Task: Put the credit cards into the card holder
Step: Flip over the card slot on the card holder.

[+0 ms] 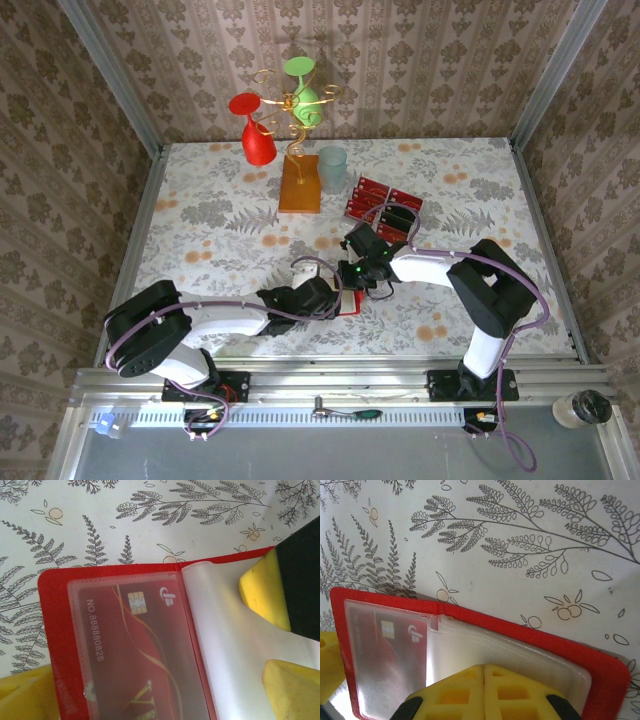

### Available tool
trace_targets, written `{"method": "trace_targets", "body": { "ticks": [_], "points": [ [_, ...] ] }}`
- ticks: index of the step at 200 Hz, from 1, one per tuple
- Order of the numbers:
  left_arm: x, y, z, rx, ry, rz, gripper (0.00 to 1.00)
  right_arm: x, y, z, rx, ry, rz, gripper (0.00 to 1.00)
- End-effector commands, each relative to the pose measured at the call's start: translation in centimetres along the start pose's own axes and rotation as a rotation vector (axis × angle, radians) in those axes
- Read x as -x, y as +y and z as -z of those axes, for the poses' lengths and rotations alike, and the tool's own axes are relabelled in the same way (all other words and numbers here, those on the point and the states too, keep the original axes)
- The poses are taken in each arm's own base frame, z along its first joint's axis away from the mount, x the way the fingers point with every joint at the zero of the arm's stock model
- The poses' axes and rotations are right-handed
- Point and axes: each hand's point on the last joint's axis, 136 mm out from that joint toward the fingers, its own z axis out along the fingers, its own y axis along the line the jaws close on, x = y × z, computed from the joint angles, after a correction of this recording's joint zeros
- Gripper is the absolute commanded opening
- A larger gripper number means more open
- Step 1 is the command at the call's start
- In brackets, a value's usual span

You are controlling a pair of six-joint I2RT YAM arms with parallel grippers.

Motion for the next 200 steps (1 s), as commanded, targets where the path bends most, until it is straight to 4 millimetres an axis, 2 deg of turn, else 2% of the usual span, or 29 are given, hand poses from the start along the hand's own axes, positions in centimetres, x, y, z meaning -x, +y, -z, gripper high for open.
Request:
{"method": "trace_targets", "body": {
  "ticks": [1,41,89,120,142,168,200],
  "points": [
    [0.0,-0.3,0.2,-0.025,-0.011,-0.024,1.0,-1.2,-0.6,-1.0,-0.025,0.05,-0.018,0.08],
    [-0.8,0.2,-0.3,-0.002,0.013,-0.034,1.0,-1.2,-0.6,-1.0,-0.022,0.052,-0.02,0.08],
    [-2.2,1.4,-0.9,0.023,0.037,-0.033,0.83,-1.1,-0.2,-0.9,-0.013,0.049,-0.023,0.08],
    [-2.7,1.9,-1.1,0.03,0.045,-0.029,0.81,-0.6,0.4,-0.5,-0.001,0.042,-0.017,0.1],
    [-2.7,2.0,-1.1,0.03,0.043,-0.027,0.81,0.4,0.9,0.9,0.003,0.008,-0.011,0.16],
    [-2.8,2.0,-1.1,0.031,0.044,-0.027,0.81,1.4,0.9,2.5,-0.003,-0.044,-0.02,0.28],
    [-2.8,2.0,-1.2,0.031,0.043,-0.029,0.81,1.6,0.3,3.1,-0.013,-0.062,-0.035,0.39]
  ]
}}
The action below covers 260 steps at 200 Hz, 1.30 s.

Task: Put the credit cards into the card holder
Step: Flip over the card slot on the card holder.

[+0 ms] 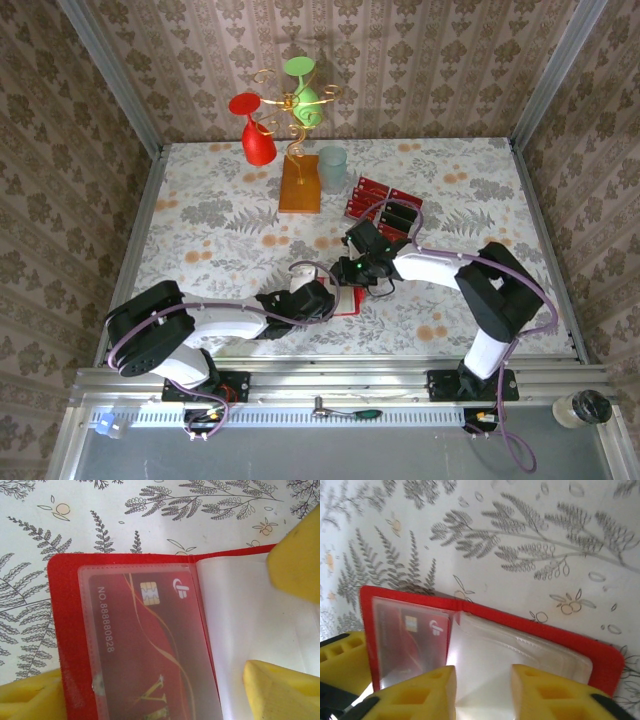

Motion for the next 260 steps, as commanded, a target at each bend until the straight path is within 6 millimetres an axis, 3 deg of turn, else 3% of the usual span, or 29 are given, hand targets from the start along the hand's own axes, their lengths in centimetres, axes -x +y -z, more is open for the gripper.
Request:
{"method": "trace_targets", "body": {
  "ticks": [1,58,144,260],
  "points": [
    [-2.3,1.2,-0.6,0.026,0.068,-0.015,0.81,0.5,-0.4,1.2,-0.025,-0.026,-0.011,0.4],
    [-2.4,1.2,-0.6,0.026,0.069,-0.016,0.81,-0.3,-1.5,0.3,-0.041,-0.009,-0.041,0.47],
    [-2.3,1.1,-0.6,0.022,0.065,-0.016,0.81,-1.5,-1.6,-1.7,0.005,0.059,-0.073,0.45],
    [-0.9,0.5,0.5,-0.008,0.023,0.001,0.85,-0.7,1.2,0.7,0.077,0.034,-0.049,0.42]
  ]
}}
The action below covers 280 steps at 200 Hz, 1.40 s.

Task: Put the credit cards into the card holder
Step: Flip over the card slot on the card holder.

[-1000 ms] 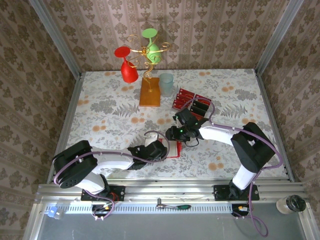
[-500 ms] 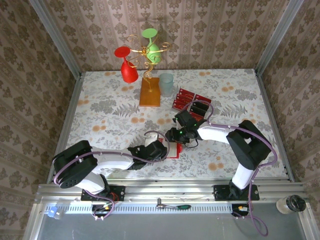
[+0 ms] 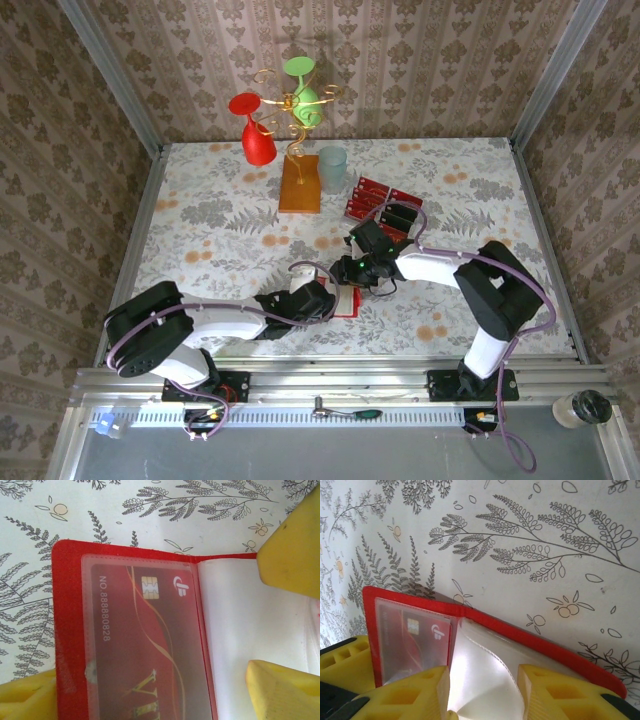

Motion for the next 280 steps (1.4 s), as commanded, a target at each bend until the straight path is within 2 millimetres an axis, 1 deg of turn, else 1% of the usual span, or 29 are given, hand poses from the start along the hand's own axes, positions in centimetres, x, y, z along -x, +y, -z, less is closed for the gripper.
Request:
{"method": "trace_targets", "body": {
  "ticks": [1,26,50,67,99,133,146,177,229,280],
  "points": [
    [-0.9,0.6,0.3,0.001,0.027,-0.002,0.85,-0.4,1.2,1.2,0.029,0.014,-0.007,0.42],
    [0.7,0.3,1.6,-0.017,-0.019,0.013,0.87,-0.5,2.2,1.6,0.048,0.017,-0.003,0.46],
    [2.4,0.9,3.2,-0.027,-0.07,0.038,0.9,-0.7,3.1,1.8,0.067,0.018,0.0,0.51],
    [3.6,1.7,4.3,-0.031,-0.099,0.068,0.91,-0.9,3.8,1.6,0.077,0.026,0.002,0.52],
    [4.8,3.6,6.0,-0.029,-0.136,0.114,0.92,-1.1,5.2,1.3,0.093,0.032,0.004,0.52],
    [5.2,5.7,7.3,-0.027,-0.159,0.165,0.93,-1.1,6.6,0.4,0.097,0.031,0.002,0.54],
    [5.2,6.3,7.6,-0.031,-0.164,0.183,0.93,-1.0,6.9,-0.2,0.095,0.029,0.001,0.57],
    [5.2,7.3,8.2,-0.044,-0.172,0.204,0.94,-0.8,7.6,-2.0,0.075,0.028,-0.002,0.58],
    [4.7,7.5,8.3,-0.071,-0.15,0.206,0.96,-0.6,7.4,-4.5,0.059,0.016,-0.017,0.58],
    [4.4,7.4,7.8,-0.071,-0.125,0.211,0.97,-0.7,7.0,-5.1,0.05,0.03,-0.009,0.58]
  ]
}}
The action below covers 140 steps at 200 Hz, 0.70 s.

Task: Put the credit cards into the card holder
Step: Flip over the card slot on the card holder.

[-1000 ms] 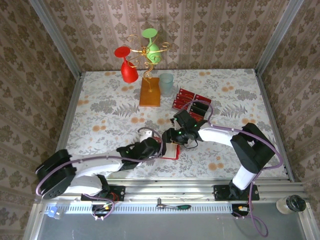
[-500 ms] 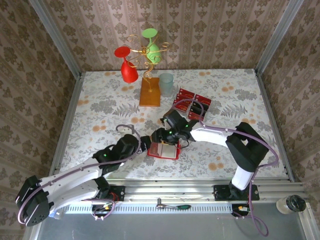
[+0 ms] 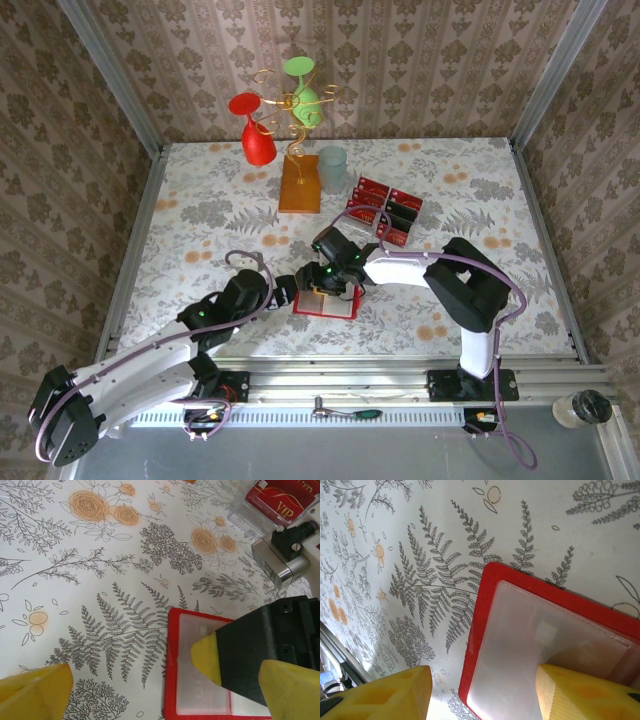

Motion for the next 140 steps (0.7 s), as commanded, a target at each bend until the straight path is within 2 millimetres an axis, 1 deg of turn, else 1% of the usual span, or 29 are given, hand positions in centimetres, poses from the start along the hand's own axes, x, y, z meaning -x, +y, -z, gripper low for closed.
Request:
{"method": "trace_targets", "body": {
  "ticks": [1,28,43,63,74,94,105,140],
  "points": [
    [-0.9,0.7,-0.3,0.021,0.04,-0.021,0.97,0.7,0.5,-0.4,-0.004,-0.019,0.004,0.58],
    [-0.9,0.6,-0.8,0.023,0.035,-0.019,0.98,0.8,0.8,-0.1,-0.011,-0.005,0.034,0.58],
    [-0.8,0.7,-1.0,0.028,0.028,-0.032,0.99,1.0,1.1,0.4,-0.021,-0.007,0.043,0.58],
    [-0.3,0.7,-0.9,0.031,0.022,-0.052,1.0,1.4,2.0,1.3,-0.015,-0.017,0.054,0.58],
    [0.0,0.6,-0.8,0.029,0.018,-0.067,1.0,1.6,2.3,1.7,-0.015,-0.026,0.052,0.58],
    [0.5,0.6,-0.4,0.031,0.008,-0.076,1.0,1.8,1.9,2.2,-0.048,-0.042,0.03,0.57],
    [0.7,0.7,-0.1,0.029,-0.002,-0.076,1.0,1.9,2.0,2.7,-0.047,-0.057,0.021,0.57],
    [1.2,0.5,0.5,0.019,-0.012,-0.08,1.0,2.7,2.5,4.9,-0.074,-0.11,0.018,0.57]
  ]
}}
